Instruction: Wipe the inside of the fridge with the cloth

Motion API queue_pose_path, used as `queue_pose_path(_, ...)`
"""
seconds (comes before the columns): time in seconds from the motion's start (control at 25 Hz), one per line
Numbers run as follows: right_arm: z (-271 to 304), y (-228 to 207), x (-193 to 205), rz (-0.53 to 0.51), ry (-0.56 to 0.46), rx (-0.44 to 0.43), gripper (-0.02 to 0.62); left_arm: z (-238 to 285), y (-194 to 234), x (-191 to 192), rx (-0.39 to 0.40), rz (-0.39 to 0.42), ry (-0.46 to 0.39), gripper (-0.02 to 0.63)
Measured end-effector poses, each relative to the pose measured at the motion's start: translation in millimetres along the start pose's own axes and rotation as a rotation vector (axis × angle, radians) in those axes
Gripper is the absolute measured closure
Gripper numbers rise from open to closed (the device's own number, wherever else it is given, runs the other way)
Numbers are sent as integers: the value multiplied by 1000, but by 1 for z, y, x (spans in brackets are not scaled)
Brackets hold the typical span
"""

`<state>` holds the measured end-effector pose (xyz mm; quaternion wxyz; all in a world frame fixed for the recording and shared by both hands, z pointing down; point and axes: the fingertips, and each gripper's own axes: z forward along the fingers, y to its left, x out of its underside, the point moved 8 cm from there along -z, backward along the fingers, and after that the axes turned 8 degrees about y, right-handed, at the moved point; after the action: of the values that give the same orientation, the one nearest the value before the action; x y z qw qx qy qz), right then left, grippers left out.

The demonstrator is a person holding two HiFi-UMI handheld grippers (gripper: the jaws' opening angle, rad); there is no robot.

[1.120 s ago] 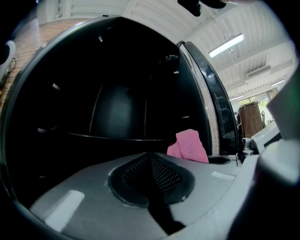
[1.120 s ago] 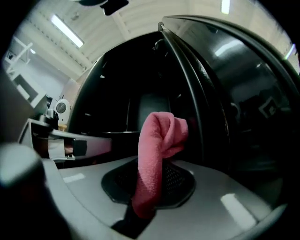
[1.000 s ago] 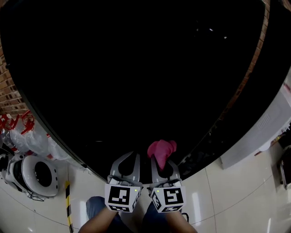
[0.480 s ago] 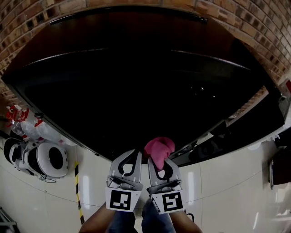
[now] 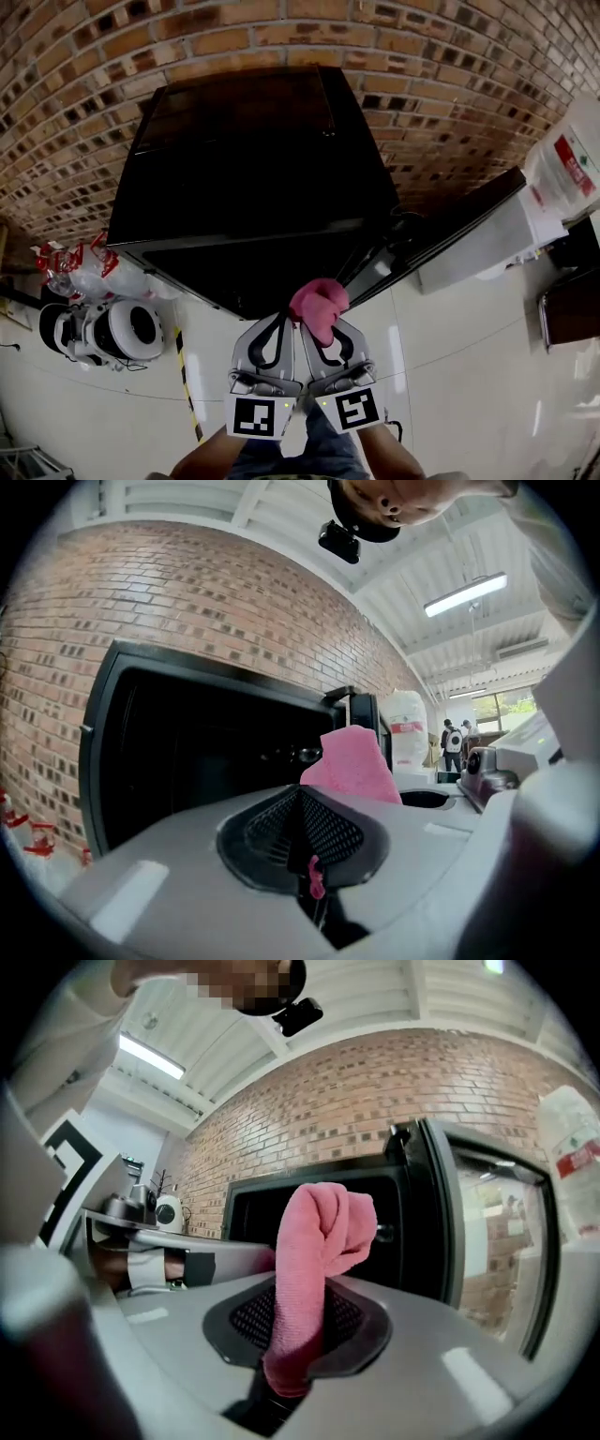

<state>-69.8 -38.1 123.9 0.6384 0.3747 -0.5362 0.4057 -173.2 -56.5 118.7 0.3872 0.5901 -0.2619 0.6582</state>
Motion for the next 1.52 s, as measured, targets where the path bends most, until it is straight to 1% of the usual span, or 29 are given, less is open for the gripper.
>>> queue_pose_path(0.08,-12,-2,-18,-11,-9,23,534,-5,-13,-17,31,9,-1,594)
queue_pose_path(0.2,-29,-14,-35,-27,-31,57,534,-6,-32,-34,62,28,-13,594)
queue_pose_path(0.32,-50,-35,-45,-38,-54,68,535,-5,-55,-45,57,40,-25,594)
queue_pose_path(0.4,-61,-54,-51,-55,-76,60,534,-2,-74,-51,37,44,-40,594)
queue_pose_path(0.48,-68,-74,-57,-70,-105,26,534,4,-93,-57,-3,47,-57,594)
queue_pose_path(0.56,-72,-93,-61,-87,-134,-26,535,12,-112,-60,-57,52,-74,594)
queue_pose_path(0.76,-84,-149,-55,-147,-120,-145,534,32,-160,-64,-202,7,-67,594)
queue_pose_path(0.88,-89,-190,-49,-144,-127,-185,534,43,-186,-71,-283,11,-79,594)
queue_pose_path(0.96,-92,-219,-44,-136,-139,-188,534,52,-201,-74,-318,17,-74,594)
queue_pose_path(1.08,-95,-263,-35,-121,-149,-156,534,62,-224,-76,-350,38,-56,594)
queue_pose_path(1.2,-97,-305,-27,-104,-146,-99,534,72,-237,-71,-367,54,-28,594)
queue_pose_path(1.36,-98,-356,-16,-78,-130,1,534,80,-245,-58,-378,40,20,594)
queue_pose_path(1.44,-98,-375,-11,-65,-110,49,534,82,-244,-55,-383,28,32,594)
queue_pose_path(1.52,-95,-388,-6,-78,-97,88,534,83,-242,-52,-382,20,40,594)
